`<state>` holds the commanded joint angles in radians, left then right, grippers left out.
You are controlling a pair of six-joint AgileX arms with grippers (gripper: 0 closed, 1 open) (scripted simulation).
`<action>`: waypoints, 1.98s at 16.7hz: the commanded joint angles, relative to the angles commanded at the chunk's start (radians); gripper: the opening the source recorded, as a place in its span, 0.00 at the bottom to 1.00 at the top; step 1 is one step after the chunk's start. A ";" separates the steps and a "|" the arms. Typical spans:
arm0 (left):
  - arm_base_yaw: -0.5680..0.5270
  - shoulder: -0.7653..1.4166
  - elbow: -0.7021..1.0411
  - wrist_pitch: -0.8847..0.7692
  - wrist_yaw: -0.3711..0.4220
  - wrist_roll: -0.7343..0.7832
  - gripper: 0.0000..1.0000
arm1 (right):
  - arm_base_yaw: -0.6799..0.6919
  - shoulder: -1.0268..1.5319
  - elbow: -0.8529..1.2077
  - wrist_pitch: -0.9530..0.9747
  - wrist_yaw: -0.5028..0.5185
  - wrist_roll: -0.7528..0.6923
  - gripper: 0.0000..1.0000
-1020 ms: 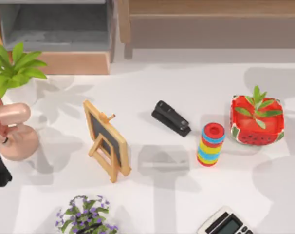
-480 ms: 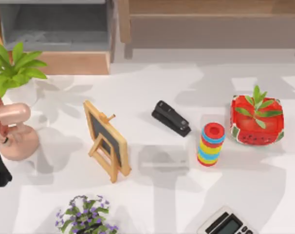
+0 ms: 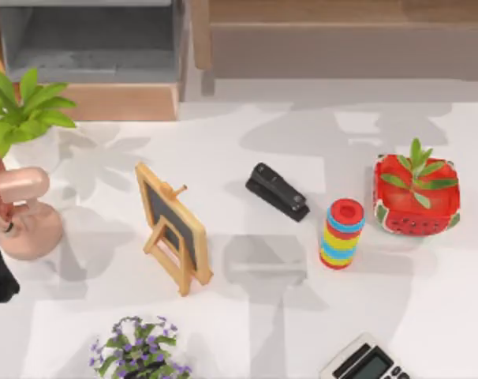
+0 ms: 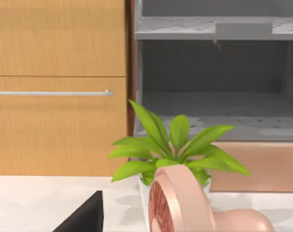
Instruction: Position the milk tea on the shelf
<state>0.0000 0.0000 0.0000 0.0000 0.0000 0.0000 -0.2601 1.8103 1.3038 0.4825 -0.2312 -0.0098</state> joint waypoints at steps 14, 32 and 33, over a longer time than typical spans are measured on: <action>0.000 0.000 0.000 0.000 0.000 0.000 1.00 | -0.020 -0.014 -0.059 0.051 -0.079 0.007 0.00; 0.000 0.000 0.000 0.000 0.000 0.000 1.00 | 0.023 0.170 0.114 0.048 0.027 0.010 0.00; 0.000 0.000 0.000 0.000 0.000 0.000 1.00 | 0.023 0.170 0.114 0.048 0.027 0.010 0.08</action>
<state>0.0000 0.0000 0.0000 0.0000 0.0000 0.0000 -0.2368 1.9804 1.4182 0.5303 -0.2043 -0.0002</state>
